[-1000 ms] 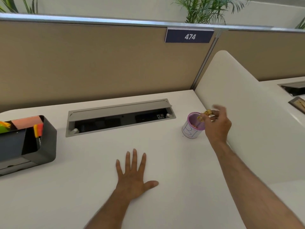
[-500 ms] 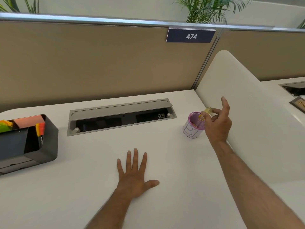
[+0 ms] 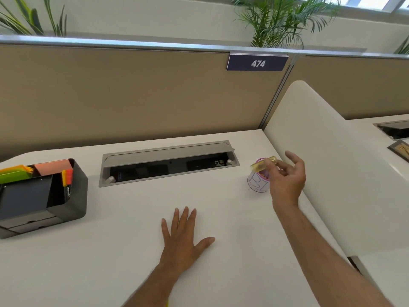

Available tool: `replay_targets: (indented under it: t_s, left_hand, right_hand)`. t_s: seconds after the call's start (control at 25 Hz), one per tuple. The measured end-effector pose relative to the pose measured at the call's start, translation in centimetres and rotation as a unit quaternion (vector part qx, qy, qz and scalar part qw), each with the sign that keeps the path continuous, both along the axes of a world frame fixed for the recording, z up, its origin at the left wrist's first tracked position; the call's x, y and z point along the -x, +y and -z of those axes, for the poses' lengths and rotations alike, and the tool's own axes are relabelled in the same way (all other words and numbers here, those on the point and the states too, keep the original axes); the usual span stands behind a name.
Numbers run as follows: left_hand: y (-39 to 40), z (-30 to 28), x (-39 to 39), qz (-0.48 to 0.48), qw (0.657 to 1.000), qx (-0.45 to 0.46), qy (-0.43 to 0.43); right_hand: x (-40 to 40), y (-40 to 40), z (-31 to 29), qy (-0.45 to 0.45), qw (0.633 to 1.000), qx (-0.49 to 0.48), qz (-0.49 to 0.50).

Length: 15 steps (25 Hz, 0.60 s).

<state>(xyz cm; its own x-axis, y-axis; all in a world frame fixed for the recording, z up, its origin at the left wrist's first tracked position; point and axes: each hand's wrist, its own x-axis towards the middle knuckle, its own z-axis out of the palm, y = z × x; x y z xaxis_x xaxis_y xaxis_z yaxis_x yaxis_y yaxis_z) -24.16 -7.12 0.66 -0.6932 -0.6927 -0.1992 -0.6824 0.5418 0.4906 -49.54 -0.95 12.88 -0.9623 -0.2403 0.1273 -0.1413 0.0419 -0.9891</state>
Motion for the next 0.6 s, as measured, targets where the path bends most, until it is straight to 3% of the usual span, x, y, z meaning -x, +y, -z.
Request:
replay_targets:
  t_s: [0.12, 0.28, 0.4, 0.6]
  left_hand:
    - [1.1, -2.6, -0.4, -0.077, 0.977, -0.064, 0.188]
    - [2.3, -6.3, -2.3, -0.124, 0.925, -0.111, 0.34]
    - [2.8, -7.0, -4.9, -0.145, 0.904, -0.088, 0.392]
    - [4.1, -7.1, -10.1, -0.155, 0.896, -0.057, 0.412]
  right_hand:
    - [-5.4, 0.3, -1.0, -0.219, 0.971, 0.073, -0.06]
    - [-13.7, 1.9, -1.0, -0.449, 0.878, 0.065, -0.154]
    - [-18.6, 2.9, -0.2, -0.524, 0.825, 0.046, -0.205]
    - [-24.4, 4.0, 0.8, -0.557, 0.788, 0.007, -0.26]
